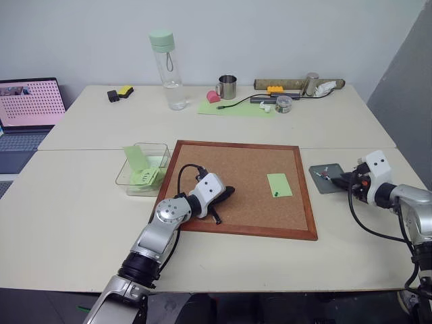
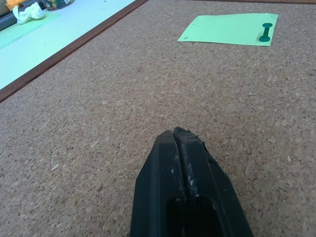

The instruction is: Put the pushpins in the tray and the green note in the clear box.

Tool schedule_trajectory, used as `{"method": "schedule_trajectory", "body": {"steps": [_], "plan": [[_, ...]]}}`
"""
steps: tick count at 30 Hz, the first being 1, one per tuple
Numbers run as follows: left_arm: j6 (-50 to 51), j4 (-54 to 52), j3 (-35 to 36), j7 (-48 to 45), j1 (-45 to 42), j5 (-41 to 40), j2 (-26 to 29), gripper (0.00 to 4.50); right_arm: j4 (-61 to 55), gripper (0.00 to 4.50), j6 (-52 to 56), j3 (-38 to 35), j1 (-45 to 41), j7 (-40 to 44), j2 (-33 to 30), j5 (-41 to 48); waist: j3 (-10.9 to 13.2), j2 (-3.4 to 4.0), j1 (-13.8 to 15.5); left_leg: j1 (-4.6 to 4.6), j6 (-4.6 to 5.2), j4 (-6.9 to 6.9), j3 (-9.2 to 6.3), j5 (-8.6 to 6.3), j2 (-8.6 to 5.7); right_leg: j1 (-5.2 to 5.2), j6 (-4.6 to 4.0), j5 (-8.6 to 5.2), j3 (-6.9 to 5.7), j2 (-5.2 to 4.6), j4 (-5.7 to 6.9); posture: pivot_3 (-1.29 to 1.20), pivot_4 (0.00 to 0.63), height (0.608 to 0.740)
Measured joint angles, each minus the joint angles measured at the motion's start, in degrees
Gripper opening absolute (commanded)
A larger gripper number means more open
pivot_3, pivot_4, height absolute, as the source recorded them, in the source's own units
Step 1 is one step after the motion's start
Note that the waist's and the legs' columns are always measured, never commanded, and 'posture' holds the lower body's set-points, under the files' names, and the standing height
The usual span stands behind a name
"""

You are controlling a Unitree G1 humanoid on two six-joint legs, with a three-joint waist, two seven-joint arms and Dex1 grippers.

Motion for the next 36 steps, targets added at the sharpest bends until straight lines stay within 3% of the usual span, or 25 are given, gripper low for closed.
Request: {"method": "schedule_trajectory", "body": {"steps": [1, 6, 10, 14, 20, 33, 36], "plan": [[0.00, 0.02, -0.02, 0.00, -0.04, 0.00, 0.00, 0.00, -1.09, 2.74, -0.28, 0.03, 0.34, 0.97, -0.13, 0.15, 0.00, 0.00, 0.01, -0.01, 0.00, 0.00, -0.01, 0.00, 0.00, 0.00, 0.00, 0.00, 0.00, 0.00, 0.00, 0.00, 0.150, 0.740], [-0.03, 0.15, 0.06, -0.09, -0.04, 0.00, 0.03, 0.00, -13.85, 2.74, -3.00, 3.17, 4.80, 9.65, -0.98, 2.72, -0.02, 0.00, -0.08, 0.01, 0.01, 0.00, -0.03, 0.00, 0.00, 0.02, 0.02, -0.01, -0.02, 0.02, -0.01, 0.00, 0.150, 0.740], [-0.06, 0.42, -0.02, -0.11, -0.21, 0.00, 0.01, 0.00, -21.41, 2.74, -3.58, 8.06, 4.89, 10.19, 3.95, 3.48, -0.05, -0.05, -0.08, 0.07, 0.00, 0.01, -0.09, 0.00, 0.00, 0.10, 0.03, -0.02, -0.06, 0.02, -0.02, 0.00, 0.150, 0.740], [-0.06, 0.43, -0.09, -0.11, -0.41, 0.00, -0.04, 0.00, -19.76, 2.74, -7.24, 12.84, 4.69, 9.31, 6.98, 0.40, -0.06, -0.08, 0.11, 0.07, 0.00, 0.02, -0.10, 0.00, -0.01, 0.12, 0.04, -0.03, -0.06, 0.00, -0.07, 0.00, 0.150, 0.740], [0.02, 0.36, 0.01, -0.13, -0.23, 0.04, 0.03, 0.00, -12.45, 2.74, -10.98, 14.01, 2.60, 7.55, 10.70, -2.02, -0.07, -0.09, -0.06, 0.21, 0.00, -0.02, -0.10, 0.00, -0.01, 0.22, 0.04, -0.03, -0.05, 0.01, -0.05, 0.00, 0.150, 0.740], [0.10, -0.11, 0.10, -0.03, 0.20, 0.07, 0.17, 0.00, -6.22, 0.03, -14.26, 13.77, 2.43, 8.44, 12.70, -1.35, -0.06, -0.09, -0.11, 0.55, 0.01, -0.12, -0.15, -0.01, 0.00, 0.61, 0.06, -0.05, -0.08, 0.01, -0.22, 0.00, 0.150, 0.740], [0.13, -0.20, 0.13, -0.03, 0.30, 0.07, 0.22, 0.00, -6.22, 0.01, -14.31, 13.79, 2.47, 9.20, 12.69, -1.26, -0.06, -0.09, -0.12, 0.56, 0.01, -0.12, -0.15, -0.01, 0.00, 0.64, 0.07, -0.06, -0.09, 0.01, -0.24, 0.00, 0.150, 0.740]]}}
